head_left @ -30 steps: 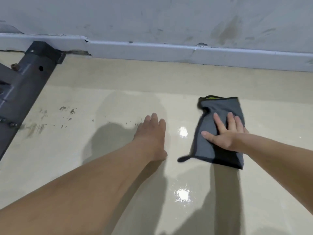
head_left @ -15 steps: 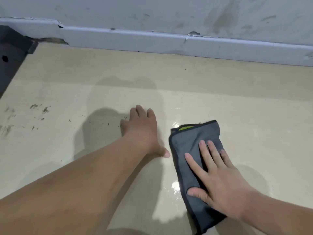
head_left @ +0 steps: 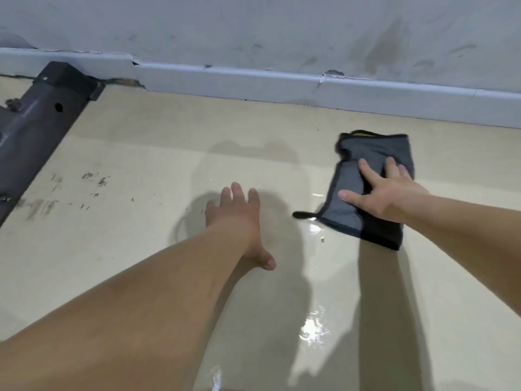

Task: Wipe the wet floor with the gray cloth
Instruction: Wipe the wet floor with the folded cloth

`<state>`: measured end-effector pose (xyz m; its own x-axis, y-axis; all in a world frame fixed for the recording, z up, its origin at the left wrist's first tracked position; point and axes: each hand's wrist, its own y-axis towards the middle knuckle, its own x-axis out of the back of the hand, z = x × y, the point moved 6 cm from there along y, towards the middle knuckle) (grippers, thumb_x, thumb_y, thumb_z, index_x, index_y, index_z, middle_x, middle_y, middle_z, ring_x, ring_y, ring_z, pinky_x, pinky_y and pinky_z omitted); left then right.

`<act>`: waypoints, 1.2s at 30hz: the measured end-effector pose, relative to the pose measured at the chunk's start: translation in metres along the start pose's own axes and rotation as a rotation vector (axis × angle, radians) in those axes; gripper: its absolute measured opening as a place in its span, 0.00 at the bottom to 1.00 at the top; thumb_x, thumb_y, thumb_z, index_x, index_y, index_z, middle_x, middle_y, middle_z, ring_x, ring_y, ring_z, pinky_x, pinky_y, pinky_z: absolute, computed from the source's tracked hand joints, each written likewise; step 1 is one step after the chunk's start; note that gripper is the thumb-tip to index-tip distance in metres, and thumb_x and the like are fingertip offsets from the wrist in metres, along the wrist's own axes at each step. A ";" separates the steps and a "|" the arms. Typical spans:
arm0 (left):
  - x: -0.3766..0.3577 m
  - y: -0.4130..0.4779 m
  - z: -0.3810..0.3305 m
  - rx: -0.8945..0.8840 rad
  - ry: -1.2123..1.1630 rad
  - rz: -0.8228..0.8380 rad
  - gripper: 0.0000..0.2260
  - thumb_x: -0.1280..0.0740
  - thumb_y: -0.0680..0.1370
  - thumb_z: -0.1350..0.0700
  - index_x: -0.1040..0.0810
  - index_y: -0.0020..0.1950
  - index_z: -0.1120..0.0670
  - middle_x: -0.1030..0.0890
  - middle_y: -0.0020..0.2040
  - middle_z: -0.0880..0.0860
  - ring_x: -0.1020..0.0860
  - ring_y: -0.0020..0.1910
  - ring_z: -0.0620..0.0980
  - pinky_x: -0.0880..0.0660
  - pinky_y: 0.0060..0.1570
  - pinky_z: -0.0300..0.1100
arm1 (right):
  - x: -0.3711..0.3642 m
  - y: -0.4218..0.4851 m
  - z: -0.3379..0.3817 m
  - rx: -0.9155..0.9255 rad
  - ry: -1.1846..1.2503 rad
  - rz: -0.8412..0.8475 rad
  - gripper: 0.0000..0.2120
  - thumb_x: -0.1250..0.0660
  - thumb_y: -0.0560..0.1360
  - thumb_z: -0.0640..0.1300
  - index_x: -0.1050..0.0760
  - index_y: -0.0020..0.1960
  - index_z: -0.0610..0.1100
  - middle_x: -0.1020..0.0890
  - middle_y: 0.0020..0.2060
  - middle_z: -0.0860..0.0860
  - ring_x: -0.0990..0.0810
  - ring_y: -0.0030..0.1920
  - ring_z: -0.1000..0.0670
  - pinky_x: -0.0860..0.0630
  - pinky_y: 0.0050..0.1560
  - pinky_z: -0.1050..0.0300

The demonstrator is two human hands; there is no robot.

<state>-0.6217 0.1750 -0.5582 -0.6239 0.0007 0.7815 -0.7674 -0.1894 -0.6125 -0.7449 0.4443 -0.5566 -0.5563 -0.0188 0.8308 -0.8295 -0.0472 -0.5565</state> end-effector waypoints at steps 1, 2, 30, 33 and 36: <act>0.003 0.000 -0.001 0.033 0.048 0.006 0.73 0.22 0.54 0.26 0.64 0.83 0.53 0.59 0.83 0.61 0.57 0.82 0.64 0.47 0.78 0.63 | -0.001 -0.003 -0.021 -0.046 -0.008 0.002 0.49 0.49 0.68 0.82 0.66 0.80 0.66 0.62 0.82 0.47 0.60 0.82 0.41 0.47 0.79 0.37; 0.006 0.000 -0.004 0.067 0.092 0.012 0.74 0.22 0.53 0.26 0.62 0.82 0.54 0.54 0.82 0.63 0.53 0.81 0.65 0.45 0.77 0.63 | -0.003 -0.008 -0.042 -0.079 -0.026 0.008 0.49 0.49 0.68 0.82 0.66 0.80 0.65 0.61 0.82 0.46 0.59 0.82 0.40 0.43 0.77 0.37; 0.027 -0.069 -0.316 -0.232 -0.103 -0.166 0.37 0.27 0.74 0.51 0.43 0.77 0.54 0.44 0.77 0.56 0.38 0.74 0.56 0.30 0.59 0.48 | -0.002 -0.013 -0.248 0.037 -0.005 0.031 0.52 0.46 0.65 0.84 0.67 0.79 0.67 0.66 0.82 0.45 0.65 0.81 0.40 0.47 0.78 0.36; 0.031 -0.073 -0.333 -0.266 -0.075 -0.136 0.42 0.26 0.75 0.49 0.49 0.81 0.53 0.49 0.81 0.54 0.43 0.78 0.56 0.31 0.65 0.49 | 0.003 -0.009 -0.302 -0.116 0.070 0.009 0.53 0.49 0.65 0.84 0.67 0.80 0.63 0.64 0.82 0.41 0.63 0.81 0.37 0.50 0.78 0.35; 0.040 -0.071 -0.363 -0.306 -0.031 -0.132 0.40 0.25 0.74 0.46 0.45 0.78 0.53 0.46 0.79 0.56 0.40 0.75 0.56 0.31 0.59 0.47 | -0.012 -0.028 -0.354 -0.235 0.108 -0.052 0.52 0.54 0.66 0.85 0.66 0.81 0.62 0.60 0.82 0.40 0.59 0.81 0.36 0.44 0.76 0.37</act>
<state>-0.6455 0.5452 -0.5269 -0.5152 -0.0248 0.8567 -0.8528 0.1145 -0.5095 -0.7325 0.7998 -0.5549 -0.5045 0.0849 0.8592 -0.8386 0.1883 -0.5111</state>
